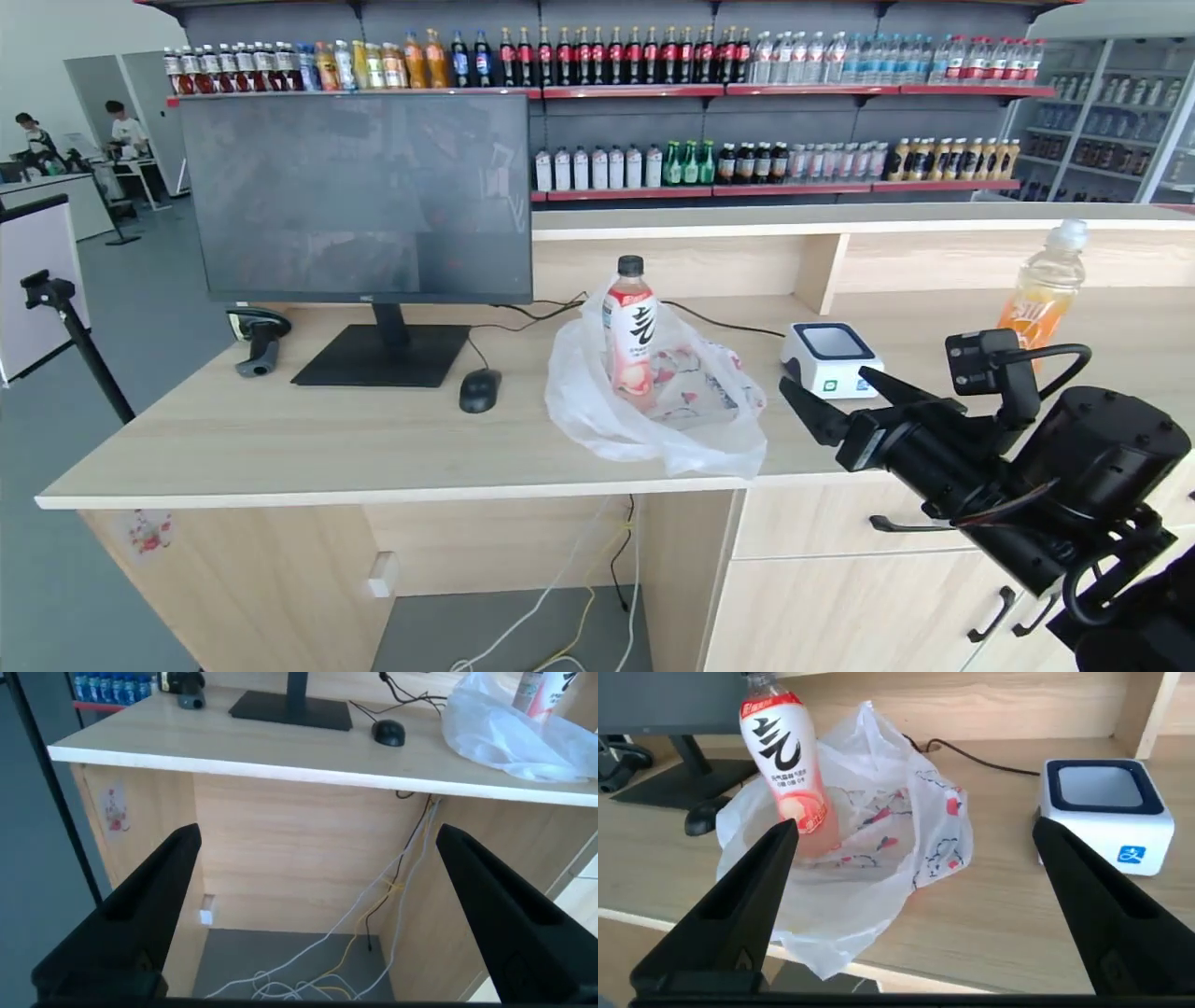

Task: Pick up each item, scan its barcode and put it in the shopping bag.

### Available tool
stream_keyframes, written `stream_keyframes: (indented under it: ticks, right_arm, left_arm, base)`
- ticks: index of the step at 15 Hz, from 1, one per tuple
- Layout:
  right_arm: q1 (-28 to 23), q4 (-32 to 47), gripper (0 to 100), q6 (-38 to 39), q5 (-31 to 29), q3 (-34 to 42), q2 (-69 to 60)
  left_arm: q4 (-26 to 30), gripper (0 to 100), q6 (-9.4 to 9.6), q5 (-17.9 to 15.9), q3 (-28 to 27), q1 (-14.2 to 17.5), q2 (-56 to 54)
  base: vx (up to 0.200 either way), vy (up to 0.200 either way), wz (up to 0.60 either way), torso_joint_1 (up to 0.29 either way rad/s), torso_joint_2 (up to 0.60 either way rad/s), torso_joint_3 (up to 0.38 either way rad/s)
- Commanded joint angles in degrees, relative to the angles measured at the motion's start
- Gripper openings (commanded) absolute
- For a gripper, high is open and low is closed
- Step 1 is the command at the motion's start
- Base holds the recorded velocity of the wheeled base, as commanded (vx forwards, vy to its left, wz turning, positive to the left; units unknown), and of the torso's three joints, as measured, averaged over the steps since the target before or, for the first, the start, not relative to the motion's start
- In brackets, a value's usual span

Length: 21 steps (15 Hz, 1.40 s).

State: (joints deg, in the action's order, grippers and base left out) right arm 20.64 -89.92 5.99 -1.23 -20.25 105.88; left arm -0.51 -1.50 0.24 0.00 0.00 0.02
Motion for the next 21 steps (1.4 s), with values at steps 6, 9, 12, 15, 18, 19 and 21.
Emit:
stream_keyframes:
  ticks: [6,9,12,15,18,19,21]
  right_arm:
    - [-0.1,-0.1,100,0.0,0.0,0.6,-0.4]
    - [-0.1,-0.1,100,0.0,-0.1,0.6,-0.5]
    - [0.0,-0.1,100,-0.1,-0.1,0.6,-0.9]
    - [0.0,-0.1,100,-0.1,-0.1,1.7,-1.5]
    - [0.0,-0.1,100,-0.1,-0.1,1.9,-1.5]
    - [0.0,-0.1,100,-0.1,-0.1,1.9,-1.4]
    - [0.1,-0.1,100,-0.1,-0.1,1.9,-1.0]
  left_arm:
    - [0.0,100,-0.17,0.0,0.0,0.0,0.0]
    - [0.0,100,-0.26,0.0,0.0,0.0,0.0]
    - [0.0,100,-0.35,0.0,0.0,0.0,0.0]
    - [0.0,100,-0.35,0.0,0.0,0.0,0.0]
    - [0.0,100,-0.35,0.0,0.0,0.0,0.0]
    - [0.0,100,-0.35,0.0,0.0,0.0,0.0]
    - [0.0,100,-0.43,0.0,0.0,0.0,0.0]
  base:
    - [0.000,-0.200,0.00,0.001,0.00,0.004]
    - [0.000,-0.200,0.00,0.004,0.00,0.004]
    - [0.000,-0.200,0.00,0.001,0.00,0.002]
    - [0.000,-0.200,0.00,0.001,0.00,0.002]
    - [0.000,-0.200,0.00,0.002,0.00,0.002]
    - [0.000,-0.200,0.00,0.007,0.00,0.002]
    - [0.000,-0.200,0.00,0.002,0.00,0.002]
